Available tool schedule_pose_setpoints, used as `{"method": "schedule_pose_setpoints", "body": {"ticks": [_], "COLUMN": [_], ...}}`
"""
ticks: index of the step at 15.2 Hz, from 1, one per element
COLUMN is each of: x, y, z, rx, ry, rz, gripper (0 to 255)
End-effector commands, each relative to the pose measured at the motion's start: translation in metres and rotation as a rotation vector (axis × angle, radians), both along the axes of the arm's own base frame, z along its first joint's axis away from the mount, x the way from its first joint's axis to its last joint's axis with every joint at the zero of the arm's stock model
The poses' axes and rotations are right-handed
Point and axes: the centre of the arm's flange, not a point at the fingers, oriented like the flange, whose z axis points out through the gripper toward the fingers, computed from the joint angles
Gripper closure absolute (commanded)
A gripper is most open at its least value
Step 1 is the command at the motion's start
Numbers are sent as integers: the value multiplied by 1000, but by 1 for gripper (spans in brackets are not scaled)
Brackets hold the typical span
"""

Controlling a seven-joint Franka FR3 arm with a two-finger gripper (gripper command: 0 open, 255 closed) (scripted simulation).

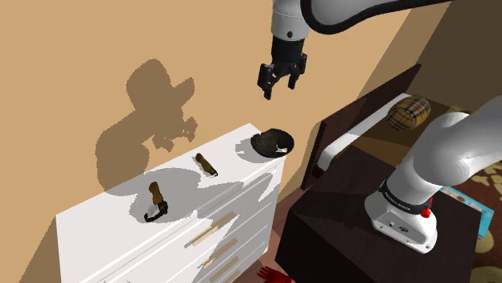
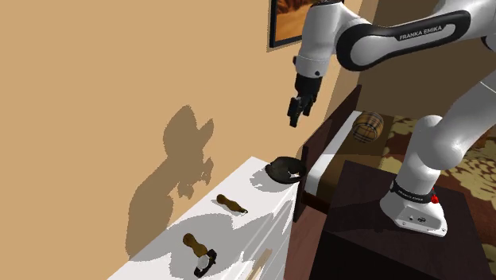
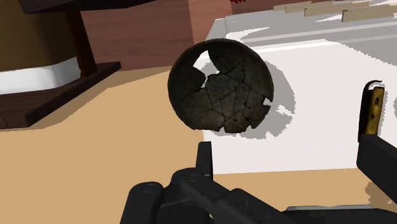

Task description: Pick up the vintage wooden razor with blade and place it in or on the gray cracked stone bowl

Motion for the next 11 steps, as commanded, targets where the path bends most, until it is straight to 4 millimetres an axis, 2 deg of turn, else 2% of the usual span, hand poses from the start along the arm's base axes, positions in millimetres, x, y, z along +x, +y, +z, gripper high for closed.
{"method": "schedule_pose_setpoints", "body": {"ticks": [1,11], "x": [15,75], "y": [24,130], "z": [-16,-99], "rx": [-19,-125], "ry": [7,45], "rz": [-12,-65], "gripper": [0,0]}}
